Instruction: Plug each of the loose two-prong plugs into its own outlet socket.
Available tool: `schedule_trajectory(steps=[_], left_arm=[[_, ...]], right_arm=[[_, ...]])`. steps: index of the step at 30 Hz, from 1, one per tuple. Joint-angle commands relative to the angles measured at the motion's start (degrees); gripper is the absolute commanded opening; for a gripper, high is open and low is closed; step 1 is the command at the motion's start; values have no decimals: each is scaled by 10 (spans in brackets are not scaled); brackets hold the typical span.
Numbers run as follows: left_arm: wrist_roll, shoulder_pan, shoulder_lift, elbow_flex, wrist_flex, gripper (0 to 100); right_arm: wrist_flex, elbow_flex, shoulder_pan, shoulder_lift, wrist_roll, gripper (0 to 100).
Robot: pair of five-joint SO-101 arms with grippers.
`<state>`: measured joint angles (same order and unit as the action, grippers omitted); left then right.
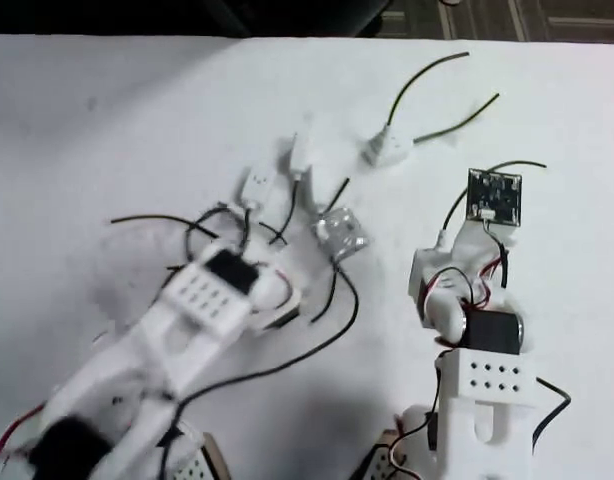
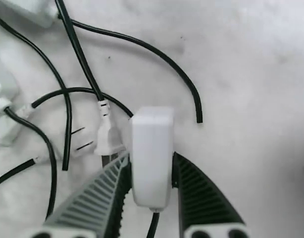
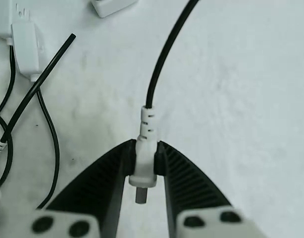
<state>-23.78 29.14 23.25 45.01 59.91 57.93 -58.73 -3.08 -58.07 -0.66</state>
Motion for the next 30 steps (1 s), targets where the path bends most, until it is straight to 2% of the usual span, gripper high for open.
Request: schedule_trajectory(steps=[1, 5, 10, 13, 16, 25, 30], left_arm=[[-48, -20, 178, 75, 22, 20], [-85, -70, 263, 164, -11, 20], [-89, -109, 297, 242, -69, 24], [-84, -107, 299, 253, -69, 114], [-75, -113, 299, 249, -56, 205], [-76, -141, 300, 131, 69, 207], [-76, -231, 297, 98, 30, 194]], right_arm=[[-7, 5, -3, -11, -2, 17], [-7, 5, -2, -11, -3, 17], [-7, 5, -2, -11, -4, 17], [-8, 5, -2, -9, -4, 17], [-9, 4, -2, -7, -4, 17], [-8, 3, 11, -7, -4, 17], [-7, 3, 11, -7, -4, 17]])
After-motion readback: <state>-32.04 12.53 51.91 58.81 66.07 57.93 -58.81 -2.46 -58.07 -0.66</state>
